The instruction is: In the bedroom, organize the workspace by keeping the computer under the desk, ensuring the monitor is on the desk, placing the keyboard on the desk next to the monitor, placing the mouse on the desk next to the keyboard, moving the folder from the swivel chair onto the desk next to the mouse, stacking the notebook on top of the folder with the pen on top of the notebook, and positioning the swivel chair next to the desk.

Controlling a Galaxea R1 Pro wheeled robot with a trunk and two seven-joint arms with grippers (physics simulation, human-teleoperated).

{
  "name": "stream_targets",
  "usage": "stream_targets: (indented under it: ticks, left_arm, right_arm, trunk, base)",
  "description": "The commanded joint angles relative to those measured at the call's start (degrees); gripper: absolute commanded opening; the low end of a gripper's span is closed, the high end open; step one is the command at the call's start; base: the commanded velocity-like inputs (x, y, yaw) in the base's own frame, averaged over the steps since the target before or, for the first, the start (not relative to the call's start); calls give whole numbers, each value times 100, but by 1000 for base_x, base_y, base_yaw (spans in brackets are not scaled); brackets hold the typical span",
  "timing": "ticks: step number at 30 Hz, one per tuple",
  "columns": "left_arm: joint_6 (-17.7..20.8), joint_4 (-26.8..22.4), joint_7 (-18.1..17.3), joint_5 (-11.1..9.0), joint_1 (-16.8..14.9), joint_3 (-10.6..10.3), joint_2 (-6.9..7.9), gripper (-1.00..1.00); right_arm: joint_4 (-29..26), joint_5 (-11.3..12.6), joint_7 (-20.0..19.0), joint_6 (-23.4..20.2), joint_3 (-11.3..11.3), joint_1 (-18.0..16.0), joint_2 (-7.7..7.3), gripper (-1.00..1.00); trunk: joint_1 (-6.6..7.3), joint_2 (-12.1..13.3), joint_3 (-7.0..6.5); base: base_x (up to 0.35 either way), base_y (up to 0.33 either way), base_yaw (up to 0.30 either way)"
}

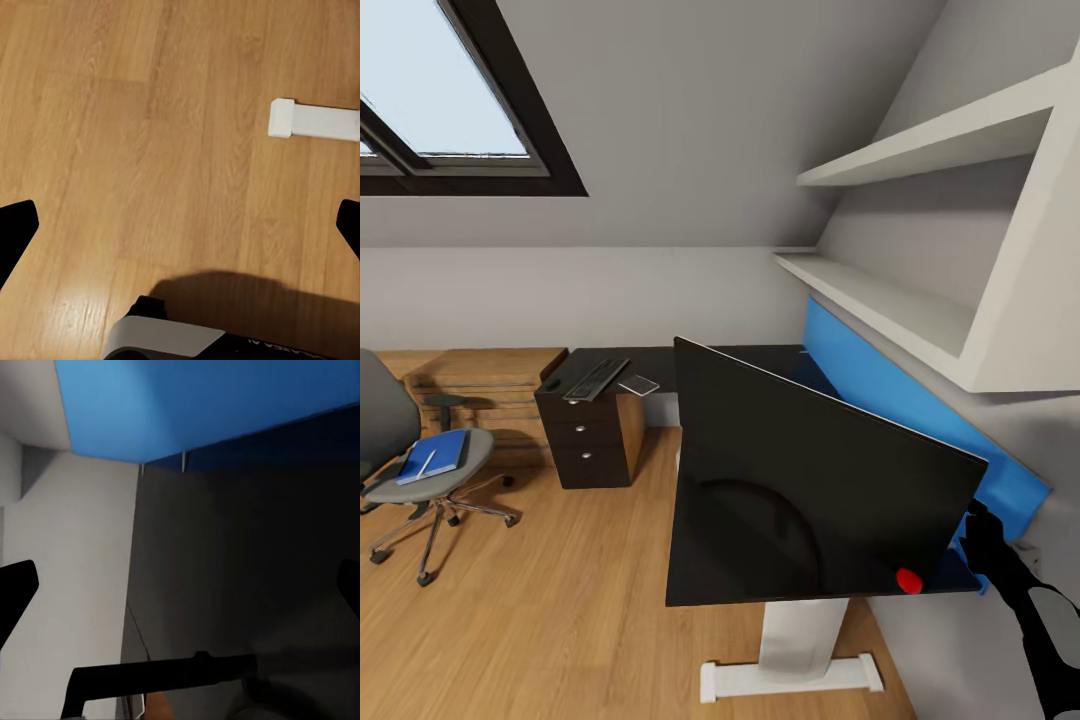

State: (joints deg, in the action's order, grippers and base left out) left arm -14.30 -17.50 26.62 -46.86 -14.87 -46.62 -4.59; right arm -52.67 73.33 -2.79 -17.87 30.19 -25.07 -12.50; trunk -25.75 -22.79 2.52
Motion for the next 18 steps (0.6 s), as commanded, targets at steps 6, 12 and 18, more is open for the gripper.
stream_targets:
  ticks: [6,12,18]
  left_arm:
    - [-29,72,28,-51,-11,-49,-6,100]
    - [-29,79,28,-51,-12,-49,-7,100]
    - [-21,80,28,-51,-10,-49,-7,100]
  right_arm:
    - [2,14,-11,-54,8,-7,2,100]
    - [2,-292,-17,-58,-58,-7,-3,100]
    - [2,-808,-36,-57,-111,-7,0,100]
  trunk:
    - [-4,-13,13]
    - [-4,-13,13]
    - [-4,-13,13]
  base:
    - [0,0,0]
    - [0,0,0]
    - [0,0,0]
